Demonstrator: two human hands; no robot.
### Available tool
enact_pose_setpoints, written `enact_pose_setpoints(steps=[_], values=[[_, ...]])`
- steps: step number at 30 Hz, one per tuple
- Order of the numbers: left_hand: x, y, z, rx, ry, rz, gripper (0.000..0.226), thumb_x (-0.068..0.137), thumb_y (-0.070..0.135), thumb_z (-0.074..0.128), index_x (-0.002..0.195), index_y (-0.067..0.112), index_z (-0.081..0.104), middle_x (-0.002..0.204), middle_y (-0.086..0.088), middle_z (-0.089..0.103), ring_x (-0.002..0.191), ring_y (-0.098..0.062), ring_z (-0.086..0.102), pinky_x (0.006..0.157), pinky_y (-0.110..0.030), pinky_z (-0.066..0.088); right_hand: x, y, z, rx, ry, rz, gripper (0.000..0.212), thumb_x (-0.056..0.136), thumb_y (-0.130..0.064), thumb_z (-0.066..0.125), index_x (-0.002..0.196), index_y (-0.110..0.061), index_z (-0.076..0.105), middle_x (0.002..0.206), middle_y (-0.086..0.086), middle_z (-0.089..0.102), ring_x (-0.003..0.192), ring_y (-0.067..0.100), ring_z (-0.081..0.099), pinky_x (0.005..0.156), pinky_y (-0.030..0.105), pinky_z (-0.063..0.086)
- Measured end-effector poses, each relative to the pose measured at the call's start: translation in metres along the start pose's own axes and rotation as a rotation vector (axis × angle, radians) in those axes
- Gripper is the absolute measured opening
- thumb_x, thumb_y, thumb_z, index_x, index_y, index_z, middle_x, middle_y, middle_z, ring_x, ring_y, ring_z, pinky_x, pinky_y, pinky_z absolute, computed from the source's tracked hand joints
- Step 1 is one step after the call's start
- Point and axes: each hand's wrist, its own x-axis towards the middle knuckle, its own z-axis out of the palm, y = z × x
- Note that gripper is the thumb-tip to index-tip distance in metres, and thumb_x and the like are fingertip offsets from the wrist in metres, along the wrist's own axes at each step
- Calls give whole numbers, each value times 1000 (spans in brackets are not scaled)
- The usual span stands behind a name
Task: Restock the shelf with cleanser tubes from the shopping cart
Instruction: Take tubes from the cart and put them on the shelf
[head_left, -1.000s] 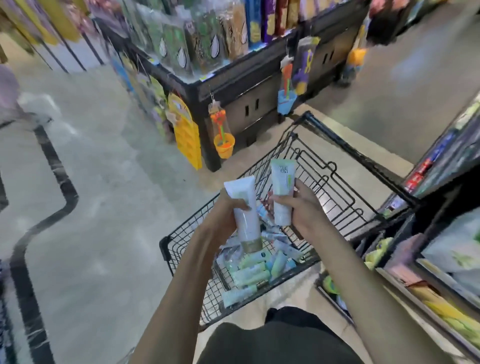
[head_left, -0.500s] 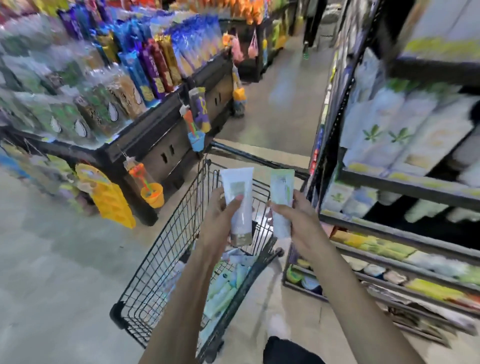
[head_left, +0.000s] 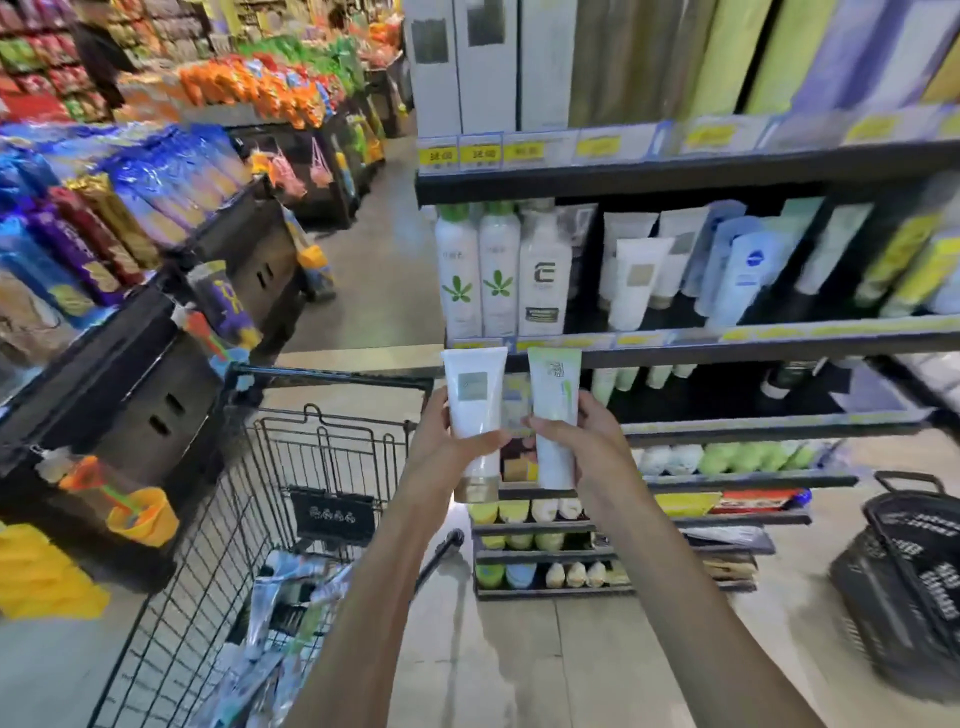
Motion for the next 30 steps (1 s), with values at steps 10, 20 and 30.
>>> enact_pose_setpoints(steps=[10,20,30], values=[[5,-5,175,8,66,137,60,79,13,87,129,30,58,119,6,72,109,-17,70,92,-47,60,-14,-64,-154,-52,71,-70,42,88,-4,78,125,-19,65,111,11,76,89,25,72,74,39,57],[21,-1,273,99,102,192,55,83,18,85,129,28,56,117,10,69,109,-10,67,91,-34,57,-7,-92,-246,-34,104,-61,40,86,-5,80,120,-18,65,111,19,73,86,32,70,81,49,60],[77,4,325,178,191,323,53,85,24,82,130,35,55,117,19,66,108,3,62,83,-15,50,37,-120,-292,-28,107,-87,47,89,-2,76,129,-19,62,111,15,75,83,29,72,78,44,58]])
